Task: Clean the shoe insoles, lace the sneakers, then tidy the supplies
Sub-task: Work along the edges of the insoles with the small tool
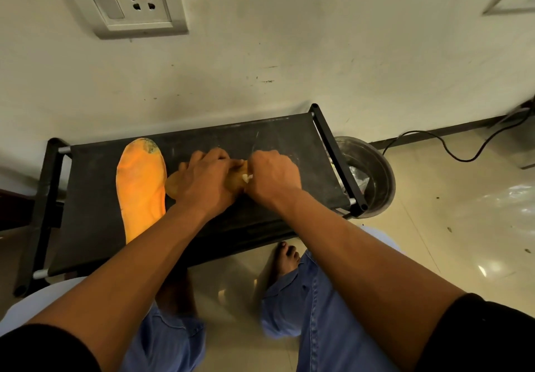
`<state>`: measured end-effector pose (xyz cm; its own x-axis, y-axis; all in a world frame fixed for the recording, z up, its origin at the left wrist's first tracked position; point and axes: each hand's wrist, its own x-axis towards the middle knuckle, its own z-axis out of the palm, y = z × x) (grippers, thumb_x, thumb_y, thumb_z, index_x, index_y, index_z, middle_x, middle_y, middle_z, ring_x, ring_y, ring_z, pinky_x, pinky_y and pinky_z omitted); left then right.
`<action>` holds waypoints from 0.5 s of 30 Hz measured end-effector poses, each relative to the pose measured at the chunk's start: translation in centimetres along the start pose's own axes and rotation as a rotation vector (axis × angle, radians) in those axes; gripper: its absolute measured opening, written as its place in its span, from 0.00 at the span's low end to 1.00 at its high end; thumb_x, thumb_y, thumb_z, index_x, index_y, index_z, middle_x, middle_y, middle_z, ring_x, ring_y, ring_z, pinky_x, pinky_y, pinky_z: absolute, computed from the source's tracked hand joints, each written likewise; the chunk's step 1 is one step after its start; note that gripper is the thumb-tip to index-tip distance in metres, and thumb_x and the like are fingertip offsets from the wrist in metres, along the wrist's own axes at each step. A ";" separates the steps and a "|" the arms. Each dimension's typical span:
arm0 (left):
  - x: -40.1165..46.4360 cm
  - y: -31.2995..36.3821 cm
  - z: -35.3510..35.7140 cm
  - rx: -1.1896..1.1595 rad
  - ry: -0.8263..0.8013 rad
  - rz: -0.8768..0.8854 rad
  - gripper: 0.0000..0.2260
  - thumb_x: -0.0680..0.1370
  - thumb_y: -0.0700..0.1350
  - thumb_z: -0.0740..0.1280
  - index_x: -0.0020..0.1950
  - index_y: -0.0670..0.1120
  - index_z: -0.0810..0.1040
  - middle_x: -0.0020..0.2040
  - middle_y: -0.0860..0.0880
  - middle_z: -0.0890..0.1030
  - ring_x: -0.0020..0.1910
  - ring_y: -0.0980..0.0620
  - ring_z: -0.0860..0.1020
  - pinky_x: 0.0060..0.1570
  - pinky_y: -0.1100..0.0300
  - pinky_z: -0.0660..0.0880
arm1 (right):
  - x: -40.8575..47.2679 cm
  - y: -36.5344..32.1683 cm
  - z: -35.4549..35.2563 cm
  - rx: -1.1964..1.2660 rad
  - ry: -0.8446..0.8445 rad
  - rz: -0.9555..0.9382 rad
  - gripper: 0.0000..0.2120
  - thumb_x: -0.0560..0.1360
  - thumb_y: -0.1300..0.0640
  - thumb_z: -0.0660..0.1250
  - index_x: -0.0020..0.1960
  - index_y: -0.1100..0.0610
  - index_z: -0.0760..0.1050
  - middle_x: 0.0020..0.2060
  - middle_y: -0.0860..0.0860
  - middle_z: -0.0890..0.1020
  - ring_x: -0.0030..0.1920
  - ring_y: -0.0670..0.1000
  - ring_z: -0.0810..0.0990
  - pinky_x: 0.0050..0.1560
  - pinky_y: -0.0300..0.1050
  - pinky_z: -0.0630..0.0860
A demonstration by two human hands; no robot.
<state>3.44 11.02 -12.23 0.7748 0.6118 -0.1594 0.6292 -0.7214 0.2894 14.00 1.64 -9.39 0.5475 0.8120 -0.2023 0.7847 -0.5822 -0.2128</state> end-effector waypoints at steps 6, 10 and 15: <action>0.5 -1.4 -2.6 0.043 -0.241 0.042 0.36 0.70 0.48 0.73 0.76 0.62 0.66 0.75 0.58 0.66 0.73 0.46 0.62 0.68 0.41 0.62 | 0.2 0.1 -0.3 -0.064 0.076 0.038 0.04 0.77 0.59 0.67 0.47 0.53 0.72 0.47 0.53 0.80 0.48 0.55 0.82 0.41 0.47 0.73; 0.4 -2.6 -3.0 0.091 -0.307 0.024 0.39 0.70 0.47 0.75 0.76 0.67 0.63 0.74 0.55 0.61 0.72 0.44 0.60 0.69 0.42 0.65 | 0.5 -0.1 -0.1 -0.019 0.030 0.011 0.03 0.77 0.60 0.67 0.50 0.55 0.74 0.48 0.54 0.80 0.46 0.53 0.79 0.42 0.46 0.72; 0.6 -2.6 -3.0 0.091 -0.311 0.035 0.34 0.72 0.52 0.75 0.75 0.65 0.65 0.72 0.51 0.63 0.71 0.43 0.62 0.68 0.42 0.67 | 1.0 -1.8 1.7 0.093 -0.057 -0.119 0.10 0.76 0.55 0.70 0.56 0.54 0.77 0.49 0.53 0.80 0.45 0.53 0.80 0.42 0.48 0.80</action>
<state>2.10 14.28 -10.27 0.7688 0.4680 -0.4358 0.5942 -0.7747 0.2163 12.69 3.42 -10.82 0.4329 0.8733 -0.2235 0.8114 -0.4855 -0.3255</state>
